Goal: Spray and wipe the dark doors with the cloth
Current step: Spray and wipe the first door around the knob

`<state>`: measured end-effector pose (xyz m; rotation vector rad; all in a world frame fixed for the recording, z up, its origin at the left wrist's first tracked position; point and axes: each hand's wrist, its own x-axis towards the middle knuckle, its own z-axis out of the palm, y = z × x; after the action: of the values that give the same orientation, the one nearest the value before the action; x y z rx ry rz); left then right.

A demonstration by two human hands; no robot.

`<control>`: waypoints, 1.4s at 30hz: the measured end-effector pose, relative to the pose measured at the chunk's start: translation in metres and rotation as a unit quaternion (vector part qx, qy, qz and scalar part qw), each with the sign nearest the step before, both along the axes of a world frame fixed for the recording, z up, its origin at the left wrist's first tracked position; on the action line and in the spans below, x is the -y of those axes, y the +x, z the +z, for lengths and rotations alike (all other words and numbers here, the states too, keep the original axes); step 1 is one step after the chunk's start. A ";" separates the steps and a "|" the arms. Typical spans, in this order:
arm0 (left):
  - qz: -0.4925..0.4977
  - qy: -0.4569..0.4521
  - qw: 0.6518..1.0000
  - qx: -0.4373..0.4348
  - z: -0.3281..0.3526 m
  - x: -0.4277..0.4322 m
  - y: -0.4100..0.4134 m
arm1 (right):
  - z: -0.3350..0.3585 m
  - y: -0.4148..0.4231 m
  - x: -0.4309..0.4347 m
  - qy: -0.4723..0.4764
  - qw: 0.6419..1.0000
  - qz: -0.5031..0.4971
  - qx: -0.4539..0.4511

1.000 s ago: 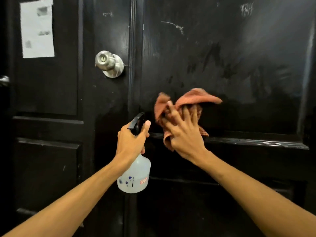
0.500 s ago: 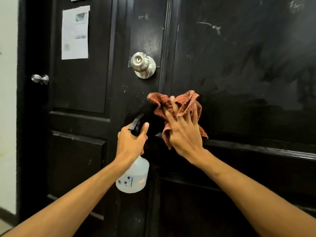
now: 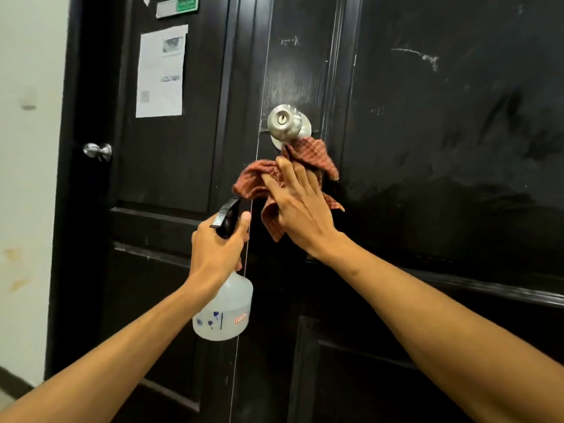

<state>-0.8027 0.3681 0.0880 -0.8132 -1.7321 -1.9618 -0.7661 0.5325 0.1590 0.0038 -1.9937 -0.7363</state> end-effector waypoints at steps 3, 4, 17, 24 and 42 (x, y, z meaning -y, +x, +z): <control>0.005 -0.002 1.000 -0.008 0.004 0.002 -0.007 | -0.018 -0.023 0.018 0.073 0.991 -0.004 0.109; 0.001 -0.003 1.000 -0.008 0.004 0.002 -0.007 | -0.024 -0.023 0.015 0.121 0.983 0.008 0.135; -0.063 -0.011 0.998 -0.006 0.011 -0.027 0.017 | 0.006 0.058 -0.053 -0.061 0.992 -0.032 -0.108; -0.086 -0.036 0.996 0.000 -0.007 -0.048 0.050 | -0.071 0.088 -0.080 0.093 0.994 -0.036 0.052; -0.173 -0.039 0.984 -0.002 -0.019 -0.115 0.112 | -0.113 0.183 -0.137 -0.120 0.983 0.050 -0.132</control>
<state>-0.6911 0.4834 0.0693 -1.2156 -1.7701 -2.1139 -0.5831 0.6696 0.0458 -0.1302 -1.8013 -0.4057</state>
